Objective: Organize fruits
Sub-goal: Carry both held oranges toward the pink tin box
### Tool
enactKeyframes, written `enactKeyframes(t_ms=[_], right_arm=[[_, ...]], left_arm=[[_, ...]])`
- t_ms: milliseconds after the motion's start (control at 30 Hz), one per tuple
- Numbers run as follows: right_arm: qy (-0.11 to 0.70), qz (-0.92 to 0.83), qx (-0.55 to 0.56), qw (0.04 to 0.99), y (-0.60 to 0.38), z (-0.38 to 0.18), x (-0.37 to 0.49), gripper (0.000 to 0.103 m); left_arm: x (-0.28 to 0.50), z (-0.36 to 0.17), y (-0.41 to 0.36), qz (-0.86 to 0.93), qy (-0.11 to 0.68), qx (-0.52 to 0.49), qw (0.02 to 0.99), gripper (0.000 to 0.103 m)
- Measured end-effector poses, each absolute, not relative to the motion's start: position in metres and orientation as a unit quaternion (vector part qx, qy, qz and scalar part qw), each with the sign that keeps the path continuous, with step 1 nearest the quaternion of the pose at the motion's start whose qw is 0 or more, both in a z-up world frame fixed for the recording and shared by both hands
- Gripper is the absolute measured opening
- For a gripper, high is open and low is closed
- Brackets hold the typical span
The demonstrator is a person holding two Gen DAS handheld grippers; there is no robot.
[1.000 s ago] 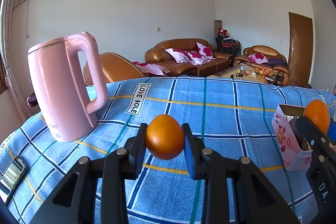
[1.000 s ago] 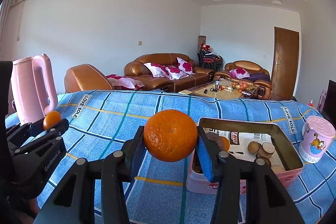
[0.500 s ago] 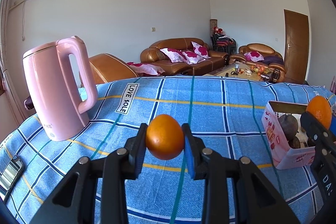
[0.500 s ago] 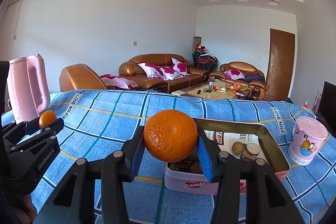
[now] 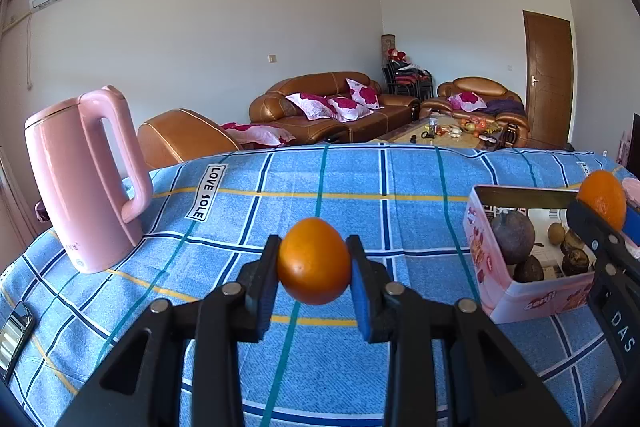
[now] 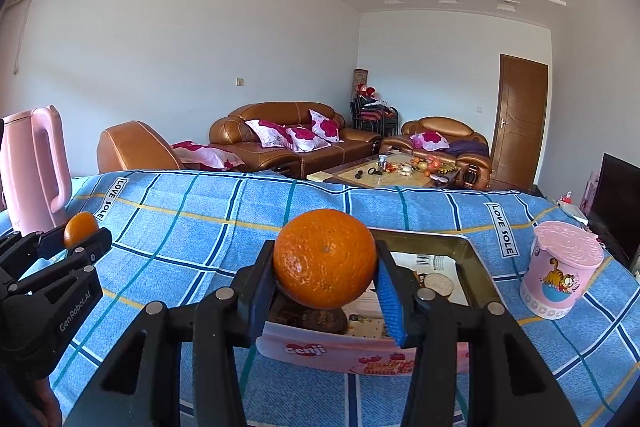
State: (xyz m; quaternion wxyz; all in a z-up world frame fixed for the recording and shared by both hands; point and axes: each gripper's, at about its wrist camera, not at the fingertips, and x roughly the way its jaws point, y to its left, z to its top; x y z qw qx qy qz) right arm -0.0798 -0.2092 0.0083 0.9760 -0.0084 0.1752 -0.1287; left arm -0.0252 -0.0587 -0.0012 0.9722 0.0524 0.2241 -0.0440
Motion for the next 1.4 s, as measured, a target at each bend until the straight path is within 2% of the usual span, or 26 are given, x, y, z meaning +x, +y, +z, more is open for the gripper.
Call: enactKeyframes(t_ms=[1000, 1400], right_arm=[[0.177, -0.186, -0.005, 0.967, -0.276, 0.013, -0.09, 0.049], [0.176, -0.218, 0.0, 0.96, -0.311, 0.014, -0.094, 0.049]], left_arm=[[-0.034, 0.0, -0.112, -0.091, 0.22, 0.067, 0.969, 0.034], [-0.033, 0.004, -0.155, -0.13, 0.214, 0.065, 0.966, 0.034]])
